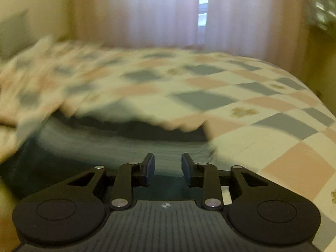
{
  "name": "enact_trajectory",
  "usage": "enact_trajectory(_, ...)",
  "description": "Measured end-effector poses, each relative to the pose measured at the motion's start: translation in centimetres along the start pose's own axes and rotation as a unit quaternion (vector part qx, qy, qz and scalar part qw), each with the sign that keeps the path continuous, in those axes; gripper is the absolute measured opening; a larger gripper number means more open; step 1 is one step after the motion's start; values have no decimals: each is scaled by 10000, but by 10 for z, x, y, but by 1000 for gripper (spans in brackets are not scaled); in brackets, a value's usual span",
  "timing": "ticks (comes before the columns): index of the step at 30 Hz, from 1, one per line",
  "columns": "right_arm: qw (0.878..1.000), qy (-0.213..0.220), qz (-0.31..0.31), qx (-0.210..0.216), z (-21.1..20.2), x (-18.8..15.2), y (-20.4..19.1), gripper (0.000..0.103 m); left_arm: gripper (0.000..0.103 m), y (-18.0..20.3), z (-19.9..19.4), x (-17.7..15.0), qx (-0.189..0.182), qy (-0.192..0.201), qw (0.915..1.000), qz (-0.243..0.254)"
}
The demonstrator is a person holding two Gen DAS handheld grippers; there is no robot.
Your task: Fold clothes
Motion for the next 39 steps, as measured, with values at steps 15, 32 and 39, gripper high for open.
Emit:
enact_trajectory(15,9777,-1142,1684,-511,30,-86,40,32,18,-29,12,-68,798,-750,9904,-839)
enact_trajectory(32,8425,-579,5337,457,-38,-131,31,47,41,-10,-40,-104,-122,-898,9489,-3024)
enact_trajectory(39,9647,-816,2485,-294,-57,-105,21,48,45,-19,-32,-110,-240,-772,9212,-3807)
Point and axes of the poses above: each gripper's, at about its wrist camera, not at the fingertips, and z roughly the way its jaws point, y to its right, x to its top, the point moved 7 cm from there along z, roughly the way its jaws point, and after that the axes turned 3 degrees about x, right-handed, at the moved point
